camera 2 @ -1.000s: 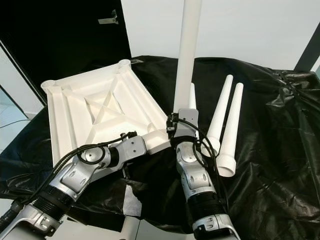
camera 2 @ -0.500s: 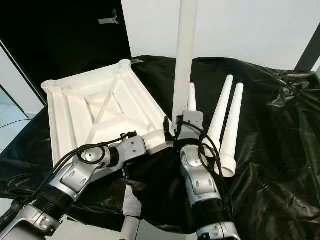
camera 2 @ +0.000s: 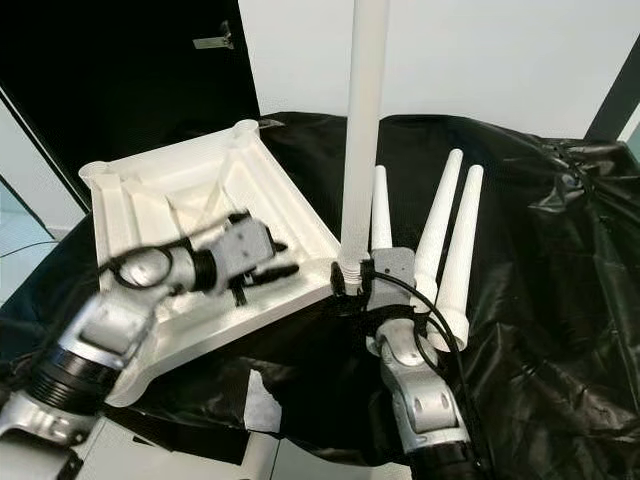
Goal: Building children table
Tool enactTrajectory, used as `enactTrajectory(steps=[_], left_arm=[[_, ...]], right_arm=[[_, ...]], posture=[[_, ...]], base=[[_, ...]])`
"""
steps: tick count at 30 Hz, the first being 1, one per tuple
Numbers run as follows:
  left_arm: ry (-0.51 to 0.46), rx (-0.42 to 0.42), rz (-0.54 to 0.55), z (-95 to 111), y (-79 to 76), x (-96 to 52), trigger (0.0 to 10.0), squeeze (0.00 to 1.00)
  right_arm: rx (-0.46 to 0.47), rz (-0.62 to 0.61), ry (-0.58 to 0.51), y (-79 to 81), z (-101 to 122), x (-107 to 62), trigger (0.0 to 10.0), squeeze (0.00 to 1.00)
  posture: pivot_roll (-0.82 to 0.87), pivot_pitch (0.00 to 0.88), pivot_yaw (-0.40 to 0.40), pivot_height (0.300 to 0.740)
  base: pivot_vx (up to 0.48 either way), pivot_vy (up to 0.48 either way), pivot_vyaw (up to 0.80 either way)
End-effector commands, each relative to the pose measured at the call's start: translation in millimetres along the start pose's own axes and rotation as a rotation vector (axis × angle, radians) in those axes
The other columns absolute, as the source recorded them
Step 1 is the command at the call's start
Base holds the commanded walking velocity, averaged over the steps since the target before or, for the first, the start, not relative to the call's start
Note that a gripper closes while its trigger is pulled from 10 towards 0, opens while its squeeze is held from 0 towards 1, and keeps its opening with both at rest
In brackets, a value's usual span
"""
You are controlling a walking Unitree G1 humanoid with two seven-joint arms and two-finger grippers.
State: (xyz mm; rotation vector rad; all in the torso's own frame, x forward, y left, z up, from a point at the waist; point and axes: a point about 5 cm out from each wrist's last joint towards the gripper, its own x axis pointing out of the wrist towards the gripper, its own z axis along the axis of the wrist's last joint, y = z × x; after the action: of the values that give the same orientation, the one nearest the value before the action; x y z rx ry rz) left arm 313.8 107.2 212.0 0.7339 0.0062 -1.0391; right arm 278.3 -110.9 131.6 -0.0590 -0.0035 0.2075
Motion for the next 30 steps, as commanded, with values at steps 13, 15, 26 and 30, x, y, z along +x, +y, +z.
enactTrajectory(steps=[13,15,26,30], left_arm=[[0.368,0.044,0.146,-75.1,26.0,-33.3,10.0,0.0],[0.37,0.009,0.145,-78.6,23.0,-35.2,10.0,0.0],[0.471,0.047,0.169,-101.3,27.0,-47.7,10.0,0.0],[0.526,0.062,0.202,-107.9,34.4,-58.4,10.0,0.0]], right_arm=[[-0.031,0.111,0.135,15.6,-3.6,0.5,10.0,0.0],[-0.019,0.068,0.147,10.2,-3.7,0.1,10.0,0.0],[-0.052,0.114,0.211,12.9,-2.8,-2.0,10.0,0.0],[-0.064,0.161,0.216,21.1,-1.4,-1.8,10.0,0.0]], posture=[[-0.01,0.0,0.063,0.74],[-0.01,0.0,0.059,0.74],[-0.01,0.0,0.06,0.74],[-0.01,0.0,0.058,0.74]], base=[[0.0,0.0,0.0],[0.0,0.0,0.0],[0.0,0.0,0.0],[0.0,0.0,0.0]])
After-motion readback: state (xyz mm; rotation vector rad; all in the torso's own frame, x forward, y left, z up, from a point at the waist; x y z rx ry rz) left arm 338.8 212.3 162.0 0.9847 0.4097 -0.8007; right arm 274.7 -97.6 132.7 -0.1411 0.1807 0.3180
